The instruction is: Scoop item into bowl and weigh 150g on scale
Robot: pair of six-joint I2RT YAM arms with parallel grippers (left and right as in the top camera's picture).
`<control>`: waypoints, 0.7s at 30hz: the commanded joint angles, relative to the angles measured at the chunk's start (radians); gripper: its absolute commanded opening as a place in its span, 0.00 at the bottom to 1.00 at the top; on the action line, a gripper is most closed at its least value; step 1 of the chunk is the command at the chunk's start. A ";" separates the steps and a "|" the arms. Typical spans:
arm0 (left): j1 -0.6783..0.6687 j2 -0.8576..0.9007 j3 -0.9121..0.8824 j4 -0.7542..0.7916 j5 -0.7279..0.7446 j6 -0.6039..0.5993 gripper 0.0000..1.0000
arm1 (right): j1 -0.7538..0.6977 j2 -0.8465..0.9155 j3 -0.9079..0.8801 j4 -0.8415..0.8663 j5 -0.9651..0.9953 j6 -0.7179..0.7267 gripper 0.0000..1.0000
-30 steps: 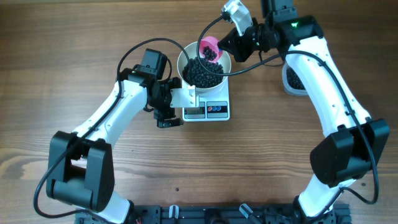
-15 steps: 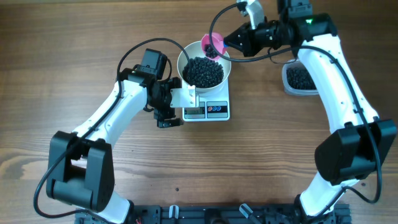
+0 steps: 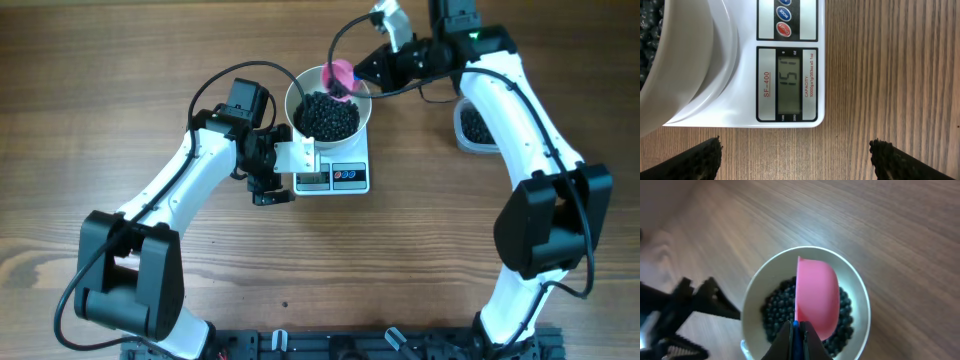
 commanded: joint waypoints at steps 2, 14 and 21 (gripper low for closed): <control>0.003 0.010 -0.009 -0.001 0.020 0.019 1.00 | 0.050 0.012 -0.006 0.014 0.120 -0.055 0.04; 0.003 0.010 -0.009 -0.001 0.020 0.019 1.00 | 0.073 0.075 -0.006 0.032 0.121 -0.055 0.04; 0.003 0.010 -0.009 -0.001 0.020 0.019 1.00 | 0.092 0.088 -0.006 0.069 0.147 -0.055 0.04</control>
